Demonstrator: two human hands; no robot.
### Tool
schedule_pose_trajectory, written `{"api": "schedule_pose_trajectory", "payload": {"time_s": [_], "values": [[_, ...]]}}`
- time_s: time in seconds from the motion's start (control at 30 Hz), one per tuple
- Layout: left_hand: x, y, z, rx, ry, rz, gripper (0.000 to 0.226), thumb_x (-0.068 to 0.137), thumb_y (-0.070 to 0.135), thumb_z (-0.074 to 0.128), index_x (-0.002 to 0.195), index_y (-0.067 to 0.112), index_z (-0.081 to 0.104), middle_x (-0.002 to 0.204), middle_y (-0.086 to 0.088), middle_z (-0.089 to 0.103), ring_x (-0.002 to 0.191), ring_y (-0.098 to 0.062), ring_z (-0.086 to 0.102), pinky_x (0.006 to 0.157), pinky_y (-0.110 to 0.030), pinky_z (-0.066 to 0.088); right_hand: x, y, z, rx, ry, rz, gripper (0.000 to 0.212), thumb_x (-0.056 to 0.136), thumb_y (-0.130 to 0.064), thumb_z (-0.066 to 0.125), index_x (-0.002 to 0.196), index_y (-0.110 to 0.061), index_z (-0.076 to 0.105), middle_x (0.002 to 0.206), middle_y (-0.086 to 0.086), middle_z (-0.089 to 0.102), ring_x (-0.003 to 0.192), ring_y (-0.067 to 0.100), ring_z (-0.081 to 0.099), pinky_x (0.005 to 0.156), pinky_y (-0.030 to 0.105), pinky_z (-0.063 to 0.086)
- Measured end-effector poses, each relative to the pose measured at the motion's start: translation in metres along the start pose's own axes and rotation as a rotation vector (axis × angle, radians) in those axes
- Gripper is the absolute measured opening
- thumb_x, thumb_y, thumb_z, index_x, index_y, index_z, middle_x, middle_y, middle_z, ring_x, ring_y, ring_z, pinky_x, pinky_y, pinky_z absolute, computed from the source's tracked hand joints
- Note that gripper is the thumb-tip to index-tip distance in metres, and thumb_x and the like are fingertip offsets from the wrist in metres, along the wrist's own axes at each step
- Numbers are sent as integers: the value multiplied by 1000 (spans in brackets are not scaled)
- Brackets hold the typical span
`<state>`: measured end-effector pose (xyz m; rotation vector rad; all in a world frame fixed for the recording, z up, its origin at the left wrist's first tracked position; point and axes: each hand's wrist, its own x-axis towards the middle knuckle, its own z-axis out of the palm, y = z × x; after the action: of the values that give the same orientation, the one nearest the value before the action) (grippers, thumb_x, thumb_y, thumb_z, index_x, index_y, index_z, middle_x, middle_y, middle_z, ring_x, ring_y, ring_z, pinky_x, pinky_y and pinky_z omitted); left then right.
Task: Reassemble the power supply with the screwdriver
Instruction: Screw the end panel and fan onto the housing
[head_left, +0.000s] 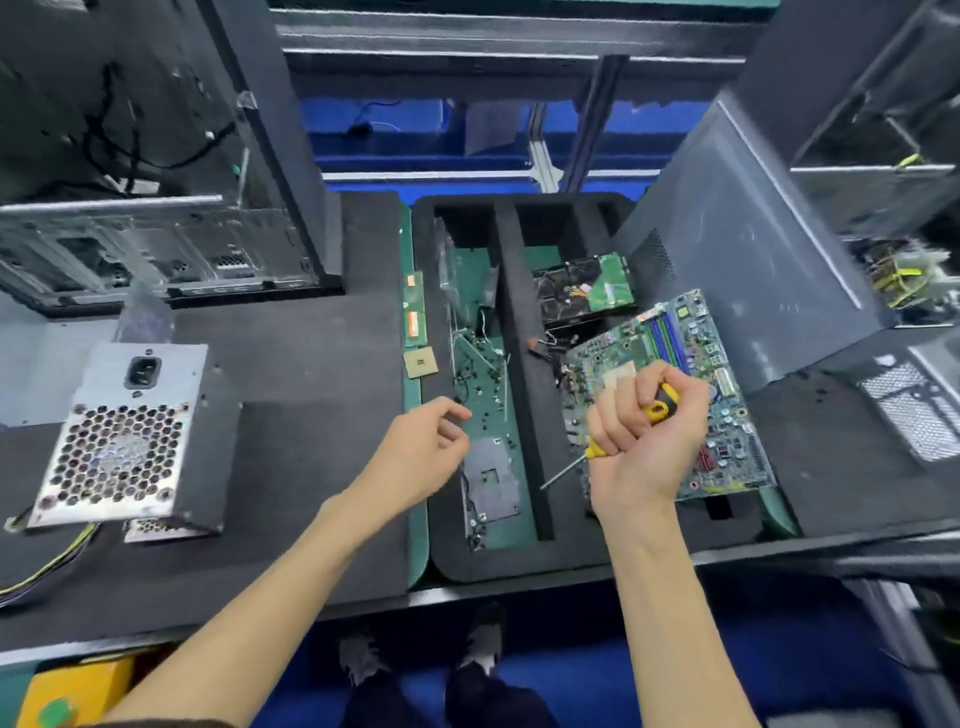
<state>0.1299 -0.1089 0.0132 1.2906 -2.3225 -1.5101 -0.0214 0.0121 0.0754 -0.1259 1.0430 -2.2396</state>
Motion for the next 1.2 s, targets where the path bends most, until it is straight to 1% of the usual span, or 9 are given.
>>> {"api": "schedule_pose_trajectory", "payload": {"time_s": [0.13,0.23,0.37,0.53,0.77,0.93,1.1,1.13,1.2], "values": [[31,-2,36,108,-5,-13,26,92,5,57,112,22,62,89,6,69,72,-4,62,67,-8,45,14,2,-26,32,-28,42,34,98,-20,33,66,-19,43,46,-7,22,41,10,12,37,24,16],[51,-5,64,205,-35,-53,26,91,3,55,110,17,67,89,5,66,80,-13,64,77,-24,50,25,5,-38,63,-38,83,36,98,-19,32,64,-18,42,46,-6,23,40,10,15,37,24,19],[72,-14,94,359,-80,-79,27,90,3,55,112,10,68,106,-9,72,99,-28,67,87,-34,53,38,10,-47,88,-37,123,38,98,-17,32,60,-19,40,46,-6,24,40,10,18,37,24,22],[92,-22,116,525,-97,-66,15,91,4,55,102,1,63,108,-19,66,100,-42,64,86,-47,53,52,17,-57,91,-16,149,37,96,-18,34,59,-18,40,47,-5,24,40,11,18,37,25,20],[102,-26,126,673,-40,-5,12,94,1,50,98,2,62,101,-18,62,93,-41,63,74,-43,46,62,20,-66,95,15,168,36,96,-19,35,60,-19,40,47,-5,25,40,11,18,37,25,21],[104,-21,120,623,-28,45,11,93,8,56,99,1,62,102,-16,60,96,-35,59,80,-45,51,69,20,-63,107,34,174,36,96,-18,36,60,-19,40,47,-5,25,40,11,18,37,25,22],[99,-7,108,553,9,15,6,86,7,55,85,8,50,89,-14,63,86,-37,59,70,-41,47,70,24,-50,108,35,183,36,95,-17,36,59,-19,41,47,-5,25,41,11,18,37,25,21],[97,-7,105,521,26,13,4,85,5,54,87,7,52,88,-12,64,86,-37,59,70,-41,46,70,25,-47,108,32,190,35,94,-17,36,59,-19,40,47,-5,24,41,11,18,37,25,20],[92,-6,97,433,72,7,21,88,2,52,104,8,64,94,-8,70,90,-31,63,77,-37,50,70,26,-41,115,25,195,34,93,-17,36,60,-19,40,47,-5,24,41,11,18,38,25,21]]}}
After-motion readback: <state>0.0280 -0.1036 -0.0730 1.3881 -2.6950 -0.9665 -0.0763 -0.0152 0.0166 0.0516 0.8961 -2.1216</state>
